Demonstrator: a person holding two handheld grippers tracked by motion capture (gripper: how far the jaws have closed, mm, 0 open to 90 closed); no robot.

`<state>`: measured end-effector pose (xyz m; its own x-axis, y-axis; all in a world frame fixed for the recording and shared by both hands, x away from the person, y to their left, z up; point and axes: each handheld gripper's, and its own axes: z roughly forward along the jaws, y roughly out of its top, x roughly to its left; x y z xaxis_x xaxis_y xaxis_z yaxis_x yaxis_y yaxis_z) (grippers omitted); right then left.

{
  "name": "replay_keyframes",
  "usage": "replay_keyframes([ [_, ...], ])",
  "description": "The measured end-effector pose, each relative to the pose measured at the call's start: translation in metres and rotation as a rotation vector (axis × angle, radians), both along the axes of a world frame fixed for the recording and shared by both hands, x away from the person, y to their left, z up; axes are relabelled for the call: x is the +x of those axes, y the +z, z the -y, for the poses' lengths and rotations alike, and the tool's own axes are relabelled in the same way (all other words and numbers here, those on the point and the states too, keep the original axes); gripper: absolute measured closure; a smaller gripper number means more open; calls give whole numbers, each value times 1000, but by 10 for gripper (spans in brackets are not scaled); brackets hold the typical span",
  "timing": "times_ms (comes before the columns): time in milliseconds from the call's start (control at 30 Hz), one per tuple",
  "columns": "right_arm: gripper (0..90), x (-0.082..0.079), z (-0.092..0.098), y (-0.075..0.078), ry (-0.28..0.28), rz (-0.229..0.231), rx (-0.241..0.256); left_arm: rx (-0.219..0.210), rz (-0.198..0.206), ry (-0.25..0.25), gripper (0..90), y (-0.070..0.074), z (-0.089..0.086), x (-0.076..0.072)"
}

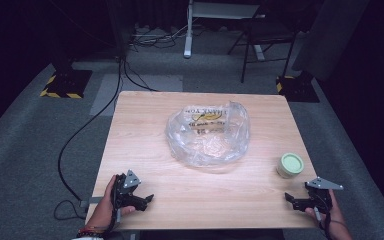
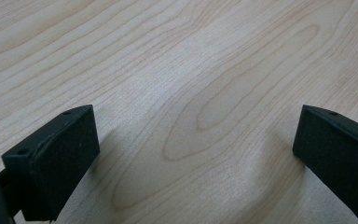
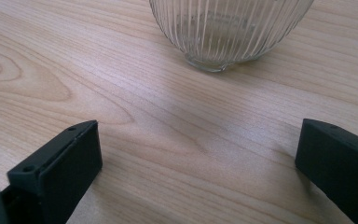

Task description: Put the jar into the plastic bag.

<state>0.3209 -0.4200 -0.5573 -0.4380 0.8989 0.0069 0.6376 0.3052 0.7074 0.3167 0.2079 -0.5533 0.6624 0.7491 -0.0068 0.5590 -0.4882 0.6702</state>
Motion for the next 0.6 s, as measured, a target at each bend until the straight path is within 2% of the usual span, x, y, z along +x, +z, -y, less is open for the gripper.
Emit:
replay_keyframes([
  [600, 1, 0, 1, 0, 3, 1, 0, -2, 0, 2, 1, 0, 0, 0],
])
